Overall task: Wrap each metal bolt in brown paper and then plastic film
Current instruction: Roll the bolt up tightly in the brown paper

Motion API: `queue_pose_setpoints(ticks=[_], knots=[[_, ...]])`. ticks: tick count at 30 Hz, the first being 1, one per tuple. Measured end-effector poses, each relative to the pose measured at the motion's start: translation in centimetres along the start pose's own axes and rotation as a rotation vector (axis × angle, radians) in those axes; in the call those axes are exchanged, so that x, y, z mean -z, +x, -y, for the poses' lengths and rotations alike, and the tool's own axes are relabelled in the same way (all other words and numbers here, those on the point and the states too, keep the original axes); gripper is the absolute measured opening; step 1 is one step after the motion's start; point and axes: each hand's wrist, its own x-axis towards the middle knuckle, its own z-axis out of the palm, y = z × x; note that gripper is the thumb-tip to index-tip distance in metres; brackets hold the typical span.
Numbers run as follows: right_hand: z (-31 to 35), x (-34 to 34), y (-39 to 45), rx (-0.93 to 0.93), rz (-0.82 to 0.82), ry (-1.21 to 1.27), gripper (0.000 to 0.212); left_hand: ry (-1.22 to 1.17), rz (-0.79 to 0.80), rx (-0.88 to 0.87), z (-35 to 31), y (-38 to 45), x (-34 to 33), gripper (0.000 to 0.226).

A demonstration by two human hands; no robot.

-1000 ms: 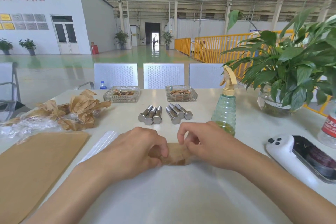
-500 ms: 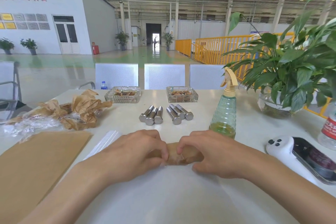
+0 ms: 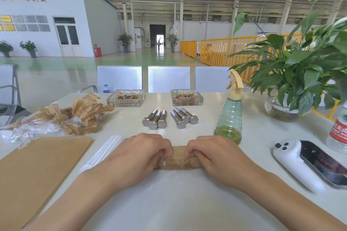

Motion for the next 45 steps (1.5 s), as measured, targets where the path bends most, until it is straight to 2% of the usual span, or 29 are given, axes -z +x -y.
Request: queue_pose_setpoints(ticks=[11, 20, 23, 29, 33, 36, 39, 42, 44, 45], knots=[[1.2, -0.1, -0.6, 0.013, 0.0, -0.193, 0.031, 0.263, 0.05, -0.027, -0.6, 0.5, -0.8, 0.026], [1.6, -0.5, -0.2, 0.046, 0.025, -0.271, 0.019, 0.26, 0.078, -0.002, -1.0, 1.3, -1.1, 0.021], [1.5, -0.1, -0.4, 0.068, -0.032, -0.291, 0.019, 0.245, 0.068, -0.004, -1.0, 1.0, -1.2, 0.022], [1.8, 1.6, 0.2, 0.196, -0.161, -0.372, 0.008, 0.184, 0.003, 0.001, -1.2, 0.8, -0.9, 0.012], [0.9, 3.6, 1.2, 0.196, -0.261, -0.368, 0.012, 0.152, -0.135, -0.01, -1.4, 1.0, 0.5, 0.01], [0.4, 5.1, 2.0, 0.141, -0.38, -0.274, 0.02, 0.138, -0.222, -0.024, -1.7, 1.7, 2.0, 0.017], [0.4, 5.3, 2.1, 0.022, -0.455, -0.072, 0.044, 0.097, -0.259, -0.021, -1.2, 1.9, 2.7, 0.017], [0.4, 4.5, 1.4, -0.308, -0.464, 0.484, 0.063, -0.014, -0.243, -0.01, -0.6, 1.7, 2.4, 0.019], [0.1, 3.8, 0.6, -0.511, -0.341, 0.919, 0.066, -0.137, -0.193, -0.012, -0.5, 1.6, 1.7, 0.019], [0.0, 3.4, 0.3, -0.549, -0.242, 1.066, 0.066, -0.195, -0.17, -0.011, -0.5, 1.7, 1.2, 0.019]])
